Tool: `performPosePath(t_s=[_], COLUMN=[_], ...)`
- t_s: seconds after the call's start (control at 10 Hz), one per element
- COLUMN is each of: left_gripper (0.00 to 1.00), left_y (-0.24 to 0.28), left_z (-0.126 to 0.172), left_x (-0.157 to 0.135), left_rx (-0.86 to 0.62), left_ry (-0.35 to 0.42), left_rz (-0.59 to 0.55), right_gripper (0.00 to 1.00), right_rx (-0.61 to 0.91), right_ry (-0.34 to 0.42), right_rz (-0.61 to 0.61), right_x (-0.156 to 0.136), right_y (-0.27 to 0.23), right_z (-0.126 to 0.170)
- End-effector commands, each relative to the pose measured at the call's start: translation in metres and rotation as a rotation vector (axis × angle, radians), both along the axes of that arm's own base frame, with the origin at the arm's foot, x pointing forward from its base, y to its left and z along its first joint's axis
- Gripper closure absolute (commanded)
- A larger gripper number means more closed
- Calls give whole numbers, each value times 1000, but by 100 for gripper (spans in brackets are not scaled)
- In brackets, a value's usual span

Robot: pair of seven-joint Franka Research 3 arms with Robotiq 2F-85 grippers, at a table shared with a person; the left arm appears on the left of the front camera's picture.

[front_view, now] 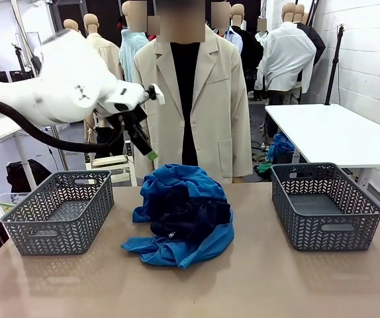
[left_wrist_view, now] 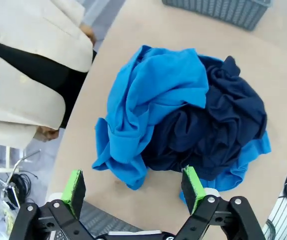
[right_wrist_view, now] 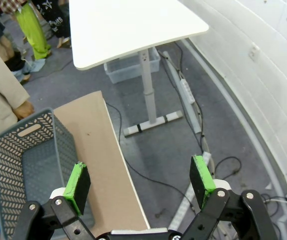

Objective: Sort the tops and bottoms.
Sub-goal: Lift clothes from the center of the table with your left hand.

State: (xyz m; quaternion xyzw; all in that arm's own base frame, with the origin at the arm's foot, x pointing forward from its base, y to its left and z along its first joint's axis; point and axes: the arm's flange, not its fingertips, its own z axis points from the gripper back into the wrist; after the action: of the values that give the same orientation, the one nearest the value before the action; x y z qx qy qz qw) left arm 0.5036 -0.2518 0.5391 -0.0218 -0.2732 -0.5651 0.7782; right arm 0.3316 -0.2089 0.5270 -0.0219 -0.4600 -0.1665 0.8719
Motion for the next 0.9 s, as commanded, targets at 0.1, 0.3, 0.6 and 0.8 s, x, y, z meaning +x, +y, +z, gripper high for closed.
performPosePath(t_s=[0.1, 0.3, 0.6, 0.8], left_gripper=[0, 0, 0, 0], left_y=[-6, -6, -14, -14], left_z=[-7, -17, -48, -60], left_x=[17, 30, 46, 54], left_rx=[-13, -53, -35, -56], left_ry=[23, 138, 113, 44], left_rz=[-104, -166, -164, -45], right_gripper=[0, 0, 0, 0], right_rx=[14, 14, 14, 14], right_ry=[6, 6, 6, 6], right_rz=[-4, -4, -4, -4], right_x=[-1, -1, -1, -1], right_y=[0, 0, 0, 0], right_z=[-1, -1, -1, -1])
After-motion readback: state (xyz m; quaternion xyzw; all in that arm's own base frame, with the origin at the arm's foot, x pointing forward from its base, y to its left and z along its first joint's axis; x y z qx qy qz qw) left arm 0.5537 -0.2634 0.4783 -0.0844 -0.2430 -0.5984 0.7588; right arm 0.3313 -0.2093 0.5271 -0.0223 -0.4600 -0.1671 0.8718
